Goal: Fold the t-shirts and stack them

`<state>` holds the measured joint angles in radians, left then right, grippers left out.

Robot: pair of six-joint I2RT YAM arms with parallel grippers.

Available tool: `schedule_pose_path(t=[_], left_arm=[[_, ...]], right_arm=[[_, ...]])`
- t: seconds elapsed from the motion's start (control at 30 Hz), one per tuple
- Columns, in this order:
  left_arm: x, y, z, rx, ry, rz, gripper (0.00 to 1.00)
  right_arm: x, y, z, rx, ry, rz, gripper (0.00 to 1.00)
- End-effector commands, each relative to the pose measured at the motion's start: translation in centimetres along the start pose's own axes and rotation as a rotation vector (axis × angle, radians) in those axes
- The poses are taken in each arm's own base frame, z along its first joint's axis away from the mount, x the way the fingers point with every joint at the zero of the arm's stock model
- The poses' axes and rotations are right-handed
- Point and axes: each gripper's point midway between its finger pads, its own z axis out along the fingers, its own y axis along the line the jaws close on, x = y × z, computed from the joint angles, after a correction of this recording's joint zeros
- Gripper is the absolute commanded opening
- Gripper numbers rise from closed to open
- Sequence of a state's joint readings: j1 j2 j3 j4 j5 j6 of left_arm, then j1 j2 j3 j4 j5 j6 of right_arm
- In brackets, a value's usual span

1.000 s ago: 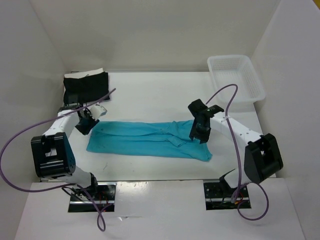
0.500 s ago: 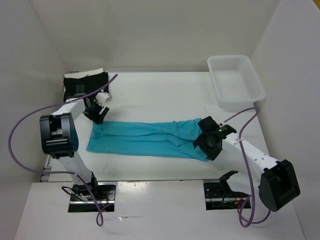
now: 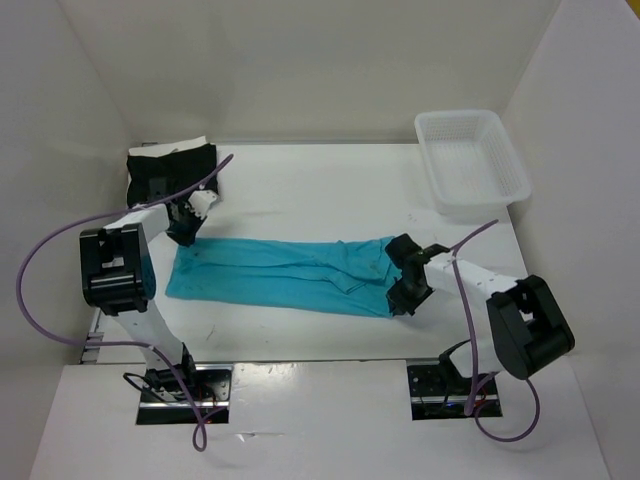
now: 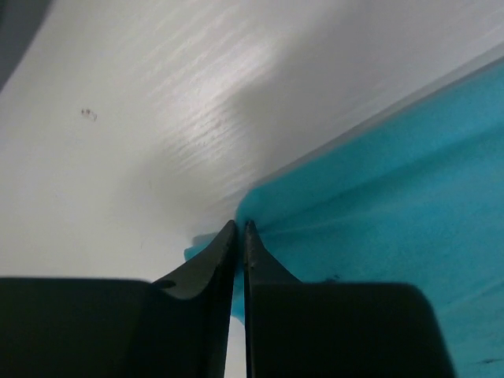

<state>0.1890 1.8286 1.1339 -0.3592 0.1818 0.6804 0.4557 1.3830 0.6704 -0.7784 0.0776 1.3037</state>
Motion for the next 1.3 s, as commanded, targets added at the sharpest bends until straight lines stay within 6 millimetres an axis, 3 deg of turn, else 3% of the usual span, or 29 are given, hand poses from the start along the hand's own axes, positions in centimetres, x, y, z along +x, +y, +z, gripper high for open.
schedule_pose_path(t=[0.0,0.07,0.17,0.2,0.23,0.3,0.33,0.37,0.43,0.47,0.5,0.53,0.57,0.6,0.63,0.67,0.77,0.83,0.87,0.9,0.93,0.97,1.0,1.03,1.1,1.13,1.17,1.23,1.27], left_arm=[[5.3,-1.1,-0.4,0.029,0.143,-0.043,0.11],[6.9,-2.2,-0.9,0.077,0.186,-0.077,0.14],[8.7,-2.6,-1.4,0.095,0.232,-0.123,0.19],[9.2,-2.2,-2.0,0.081,0.243,-0.137,0.19],[9.7,-2.5,-2.5,0.092,0.260,-0.162,0.20],[10.3,-2.8,-3.2,0.118,0.260,-0.198,0.25],[10.5,-3.6,-3.7,0.148,0.271,-0.207,0.28],[10.8,-4.0,-4.0,0.169,0.274,-0.227,0.31],[10.9,-6.0,-4.6,0.252,0.274,-0.240,0.46],[10.7,-6.5,-5.0,0.274,0.263,-0.247,0.52],[10.7,-7.3,-5.3,0.311,0.263,-0.249,0.57],[10.1,-7.8,-5.6,0.335,0.236,-0.257,0.67],[10.0,-8.1,-5.7,0.353,0.231,-0.264,0.71],[9.6,-8.4,-6.2,0.368,0.226,-0.270,0.80],[9.6,-8.7,-6.4,0.383,0.226,-0.276,0.89],[9.0,-8.6,-6.7,0.387,0.205,-0.276,0.98],[8.7,-8.5,-7.5,0.382,0.193,-0.294,1.00],[8.2,-8.1,-7.8,0.363,0.179,-0.297,1.00],[7.5,-7.6,-8.4,0.335,0.157,-0.299,1.00],[7.2,-7.3,-8.6,0.318,0.144,-0.302,1.00],[6.7,-7.1,-9.3,0.292,0.125,-0.317,1.00],[6.0,-6.5,-9.7,0.264,0.101,-0.317,1.00],[5.7,-6.4,-10.1,0.249,0.088,-0.321,1.00],[5.0,-6.2,-11.0,0.227,0.055,-0.318,1.00],[4.8,-6.2,-11.6,0.196,0.026,-0.315,1.00],[4.5,-5.9,-11.7,0.181,0.012,-0.318,1.00],[4.8,-6.4,-11.7,0.186,0.018,-0.330,1.00],[4.8,-6.7,-11.9,0.190,0.009,-0.329,1.00],[4.7,-6.9,-11.9,0.190,-0.004,-0.335,1.00]], right_arm=[[-1.0,-0.1,0.6,0.026,-0.046,-0.024,0.00],[-1.9,1.1,0.1,0.011,-0.084,-0.072,0.00],[-5.2,5.5,-1.5,-0.040,-0.158,-0.128,0.00],[-6.3,6.2,-1.2,-0.032,-0.174,-0.170,0.00],[-7.3,6.7,0.6,0.011,-0.171,-0.187,0.00],[-10.9,10.6,0.6,-0.028,-0.214,-0.187,0.00],[-11.2,11.5,3.0,0.018,-0.194,-0.256,0.00],[-13.6,16.4,1.3,-0.062,-0.258,-0.269,0.00],[-16.1,19.7,1.2,-0.049,-0.322,-0.347,0.00],[-18.5,24.6,0.7,-0.100,-0.381,-0.359,0.00],[-19.7,26.8,0.4,-0.117,-0.413,-0.386,0.14],[-21.0,28.8,-0.1,-0.123,-0.449,-0.450,0.38],[-22.5,32.8,-1.7,-0.159,-0.504,-0.475,0.58],[-23.7,34.2,-3.4,-0.172,-0.553,-0.482,0.85],[-24.5,35.4,-5.8,-0.197,-0.634,-0.487,0.97],[-25.1,36.6,-10.9,-0.304,-0.698,-0.452,1.00],[-27.0,33.9,-14.4,-0.229,-0.772,-0.435,1.00],[-25.9,30.7,-16.4,-0.057,-0.833,-0.497,1.00],[-25.3,29.7,-21.0,-0.096,-0.880,-0.488,1.00],[-24.5,28.1,-20.9,-0.021,-0.892,-0.500,1.00],[-21.9,27.9,-22.3,-0.039,-0.896,-0.545,1.00],[-20.6,26.8,-28.0,-0.164,-0.955,-0.495,1.00],[-18.4,25.6,-25.7,-0.125,-0.919,-0.565,1.00],[-14.0,25.9,-26.4,-0.212,-0.914,-0.650,1.00],[-8.7,23.7,-26.5,-0.411,-0.889,-0.716,1.00],[-3.2,23.9,-25.6,-0.565,-0.767,-0.778,1.00],[-0.2,23.1,-22.2,-0.620,-0.687,-0.809,1.00],[6.0,22.3,-21.5,-0.758,-0.527,-0.857,1.00],[7.7,22.4,-20.4,-0.763,-0.473,-0.812,1.00]])
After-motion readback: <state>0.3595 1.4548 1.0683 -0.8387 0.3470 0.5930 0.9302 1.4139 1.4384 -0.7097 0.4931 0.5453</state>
